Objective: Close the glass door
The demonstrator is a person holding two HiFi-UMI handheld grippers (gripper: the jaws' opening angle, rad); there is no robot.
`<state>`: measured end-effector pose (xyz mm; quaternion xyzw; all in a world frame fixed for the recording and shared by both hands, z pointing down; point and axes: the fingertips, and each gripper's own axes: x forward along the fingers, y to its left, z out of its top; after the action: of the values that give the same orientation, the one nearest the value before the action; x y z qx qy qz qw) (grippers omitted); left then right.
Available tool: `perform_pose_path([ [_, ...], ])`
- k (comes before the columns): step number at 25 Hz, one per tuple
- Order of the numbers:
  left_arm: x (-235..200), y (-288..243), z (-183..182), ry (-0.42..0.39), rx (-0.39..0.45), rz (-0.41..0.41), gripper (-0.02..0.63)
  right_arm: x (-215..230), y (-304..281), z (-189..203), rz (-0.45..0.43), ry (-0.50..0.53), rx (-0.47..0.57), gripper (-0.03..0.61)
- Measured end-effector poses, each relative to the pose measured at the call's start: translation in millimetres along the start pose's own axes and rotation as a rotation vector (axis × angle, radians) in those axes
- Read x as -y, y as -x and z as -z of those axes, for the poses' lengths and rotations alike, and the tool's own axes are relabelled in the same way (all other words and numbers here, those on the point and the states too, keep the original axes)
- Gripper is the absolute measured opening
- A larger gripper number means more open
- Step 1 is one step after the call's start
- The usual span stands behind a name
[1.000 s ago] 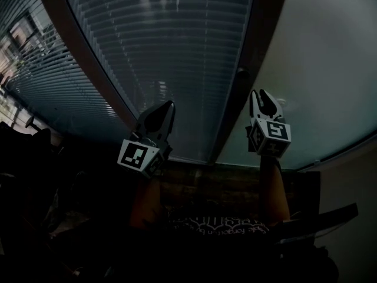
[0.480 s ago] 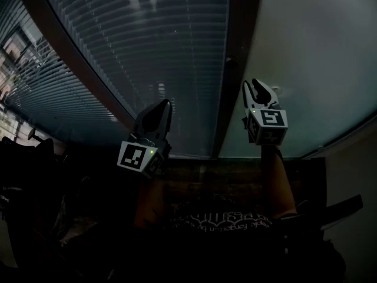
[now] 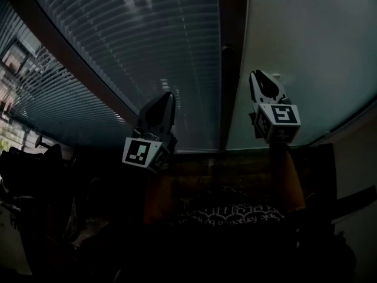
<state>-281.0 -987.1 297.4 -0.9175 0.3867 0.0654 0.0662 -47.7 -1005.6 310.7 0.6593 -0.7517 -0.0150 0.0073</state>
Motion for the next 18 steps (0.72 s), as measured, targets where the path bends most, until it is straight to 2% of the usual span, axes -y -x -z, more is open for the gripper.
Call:
perform_pose_path([
  [1,2.1,-0.3,-0.8,0.0,0.0,0.004,0.002,0.6,4.9,-1.7,0.009,0.006,0.003,0.029],
  [6,12.9,-5.0,-1.6,-0.001,0.001,0.022,0.002,1.1,20.6,-6.5,0.009,0.013,0.024,0.003],
  [18,28.5,-13.9,-1.5,0.008,0.003,0.04,0.002,-2.4,39.3,-10.0,-0.011,0.011,0.042,0.003],
])
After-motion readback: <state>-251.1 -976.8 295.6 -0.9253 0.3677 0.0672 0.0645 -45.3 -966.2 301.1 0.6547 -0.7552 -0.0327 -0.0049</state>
